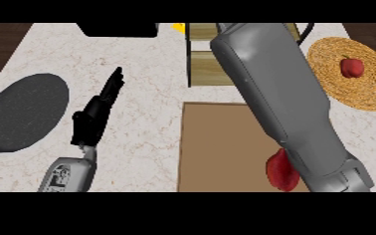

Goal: Pick the lemon from the tray and place it in the tiered shelf

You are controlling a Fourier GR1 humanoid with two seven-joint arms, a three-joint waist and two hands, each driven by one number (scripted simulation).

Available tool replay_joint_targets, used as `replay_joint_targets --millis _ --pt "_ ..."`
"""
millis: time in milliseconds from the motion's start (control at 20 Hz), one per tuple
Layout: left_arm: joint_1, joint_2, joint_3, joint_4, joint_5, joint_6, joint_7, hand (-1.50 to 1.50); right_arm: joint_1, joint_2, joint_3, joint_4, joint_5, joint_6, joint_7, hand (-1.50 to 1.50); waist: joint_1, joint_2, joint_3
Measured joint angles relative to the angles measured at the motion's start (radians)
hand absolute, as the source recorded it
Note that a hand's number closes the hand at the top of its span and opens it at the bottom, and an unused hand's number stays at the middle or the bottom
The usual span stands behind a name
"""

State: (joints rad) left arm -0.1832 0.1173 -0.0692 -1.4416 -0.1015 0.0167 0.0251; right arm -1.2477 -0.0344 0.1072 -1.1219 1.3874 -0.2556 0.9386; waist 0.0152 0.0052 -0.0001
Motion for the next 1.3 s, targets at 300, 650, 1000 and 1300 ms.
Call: replay_joint_targets --millis 300,650,1000,1300 --pt "0.007 -0.012 -0.006 0.006 -0.006 0.001 -0.010 0.00 0.039 0.005 -0.085 0.010 -0.093 -0.204 -0.099 1.50 0.000 0.000 0.000" --pt "-0.007 -0.004 0.014 0.026 -0.007 -0.010 -0.020 0.00 0.052 -0.021 -0.148 0.094 -0.178 -0.320 -0.219 1.50 -0.003 -0.002 0.000" --pt "-0.005 -0.005 0.019 0.017 -0.006 -0.012 -0.003 0.00 0.087 -0.077 -0.169 0.149 -0.032 -0.277 -0.079 -1.50 -0.013 -0.006 -0.001" --pt "0.014 -0.021 0.008 -0.022 -0.021 0.002 0.021 0.00 0.140 -0.060 -0.179 0.059 -0.003 -0.263 -0.032 -1.50 -0.014 -0.007 0.000"
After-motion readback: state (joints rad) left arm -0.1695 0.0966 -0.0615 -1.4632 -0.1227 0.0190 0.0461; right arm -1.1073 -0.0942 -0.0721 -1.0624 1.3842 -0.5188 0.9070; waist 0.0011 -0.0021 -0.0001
